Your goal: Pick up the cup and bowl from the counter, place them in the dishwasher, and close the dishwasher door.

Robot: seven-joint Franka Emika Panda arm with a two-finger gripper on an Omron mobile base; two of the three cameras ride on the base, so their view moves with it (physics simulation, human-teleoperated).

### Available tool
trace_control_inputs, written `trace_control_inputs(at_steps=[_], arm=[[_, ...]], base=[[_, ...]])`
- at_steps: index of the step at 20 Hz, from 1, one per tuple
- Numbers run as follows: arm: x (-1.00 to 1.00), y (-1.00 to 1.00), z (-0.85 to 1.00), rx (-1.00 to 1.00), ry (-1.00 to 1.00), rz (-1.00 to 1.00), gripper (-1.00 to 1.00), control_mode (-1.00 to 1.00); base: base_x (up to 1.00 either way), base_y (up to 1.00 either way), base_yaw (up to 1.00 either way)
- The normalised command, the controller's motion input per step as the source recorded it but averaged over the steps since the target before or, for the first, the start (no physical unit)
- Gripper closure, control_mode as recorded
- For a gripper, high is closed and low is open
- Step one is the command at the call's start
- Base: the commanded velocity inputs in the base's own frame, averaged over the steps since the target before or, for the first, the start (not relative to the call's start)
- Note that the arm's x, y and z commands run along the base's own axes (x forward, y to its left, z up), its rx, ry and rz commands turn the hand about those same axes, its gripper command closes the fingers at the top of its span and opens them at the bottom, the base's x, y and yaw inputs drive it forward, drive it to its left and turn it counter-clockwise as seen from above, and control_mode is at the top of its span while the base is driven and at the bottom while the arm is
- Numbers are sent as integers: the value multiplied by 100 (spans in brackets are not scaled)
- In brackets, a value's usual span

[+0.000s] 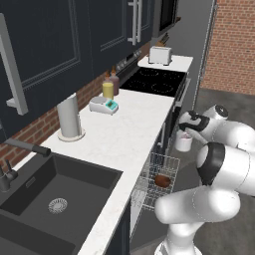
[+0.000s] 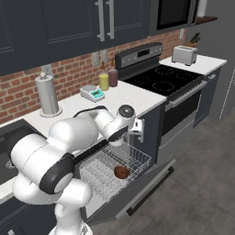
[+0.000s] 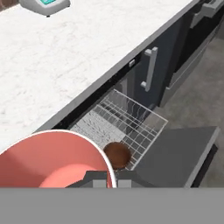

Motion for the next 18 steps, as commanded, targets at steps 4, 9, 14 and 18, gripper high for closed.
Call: trace_control_inputs(at_steps=[4, 9, 14, 18], arm=[[0, -7, -21, 6, 0, 19, 100, -100], [0, -20, -26, 5, 0, 18, 100, -100], [0, -15, -34, 2, 0, 17, 100, -100], [0, -3, -40, 0, -1, 16, 100, -100]], base=[[0, 0, 0], [0, 0, 0], [0, 0, 0], [0, 0, 0]])
